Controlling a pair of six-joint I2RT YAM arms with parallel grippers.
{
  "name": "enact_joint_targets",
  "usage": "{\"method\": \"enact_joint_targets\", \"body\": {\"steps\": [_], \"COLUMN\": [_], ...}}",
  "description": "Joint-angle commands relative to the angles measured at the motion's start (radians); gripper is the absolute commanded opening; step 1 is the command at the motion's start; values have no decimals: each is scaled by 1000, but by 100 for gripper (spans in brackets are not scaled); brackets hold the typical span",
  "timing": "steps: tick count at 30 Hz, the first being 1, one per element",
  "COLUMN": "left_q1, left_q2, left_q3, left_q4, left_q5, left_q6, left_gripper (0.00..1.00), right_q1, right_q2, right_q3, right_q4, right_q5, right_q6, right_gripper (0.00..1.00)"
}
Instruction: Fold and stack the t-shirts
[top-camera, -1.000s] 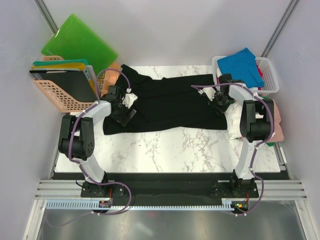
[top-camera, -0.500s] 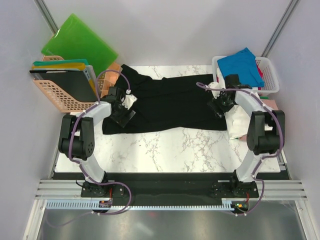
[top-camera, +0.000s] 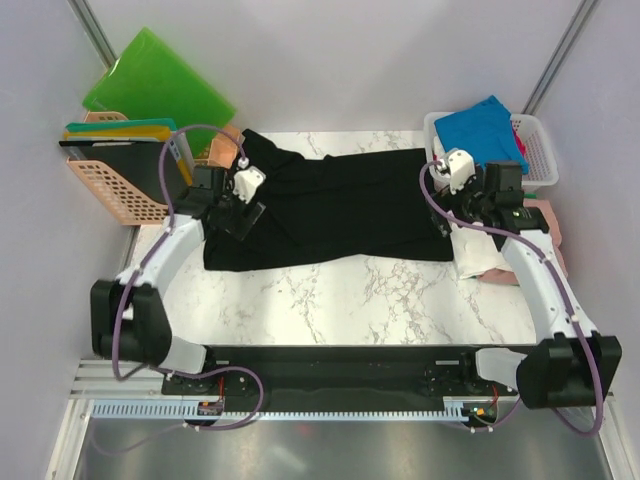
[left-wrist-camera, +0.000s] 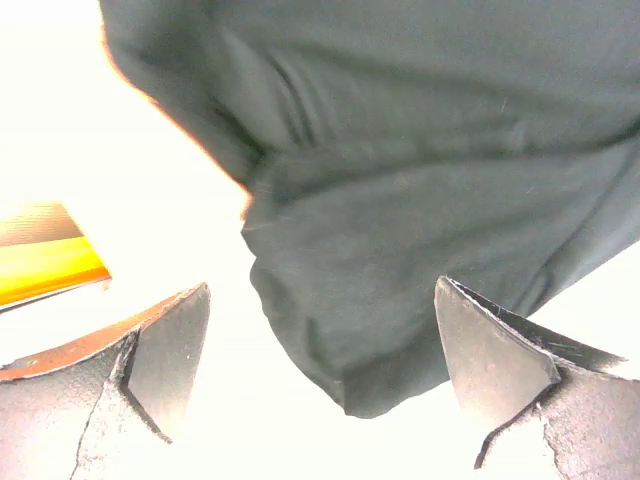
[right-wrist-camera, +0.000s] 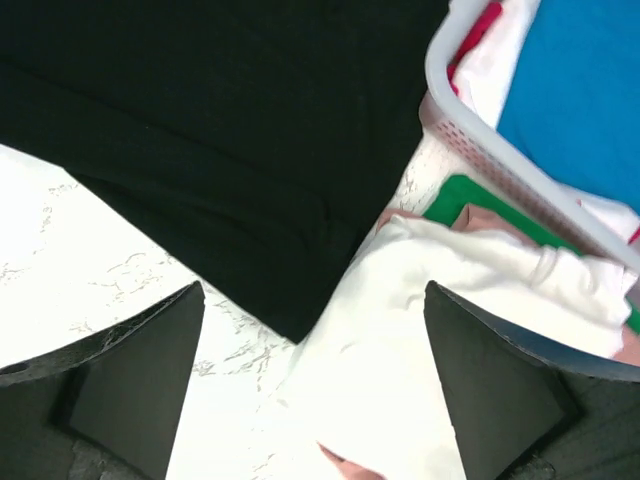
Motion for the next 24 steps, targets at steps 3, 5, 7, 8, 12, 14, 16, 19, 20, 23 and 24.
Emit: {"method": "enact_joint_targets", "body": {"steps": [3, 5, 7, 8, 12, 14, 16, 19, 20, 23, 24], "left_q1": [10, 20, 40, 50, 101, 104, 104, 103, 103, 96, 83], "left_q2": [-327, -379, -433, -450, -528, -583, -608, -579, -532, -378, -326], "left_q3": [-58, -82, -107, -110, -111, -127, -150, -159, -153, -86, -66], "left_q4": [77, 79, 60, 50, -61, -113, -125, -138, -139, -145, -145], "left_q5": [17, -9, -52, -61, 36, 145, 194, 251, 271, 294, 293], "left_q6": [20, 58, 78, 72, -20, -35, -63, -93, -101, -147, -156], "left_gripper": [100, 100, 100, 100, 100, 100, 100, 100, 100, 100, 100], "right_q1": [-56, -61, -61, -60, -61, -61, -61, -61, -58, -5, 20], "right_q2": [-167, -203, -203, -201, -253, -296, -295, -212, -145, 16, 57], "right_q3": [-111, -145, -140, -133, -120, -122, -108, -81, -71, -24, 1], "right_q4": [143, 111, 30, -8, -93, -107, -122, -150, -147, -113, -96], "right_q5": [-2, 15, 50, 60, 83, 2, -67, -141, -149, -125, -47], "right_q6": [143, 112, 89, 86, 123, 138, 146, 144, 149, 177, 192], "right_gripper": [98, 98, 98, 98, 98, 98, 98, 98, 98, 98, 98]}}
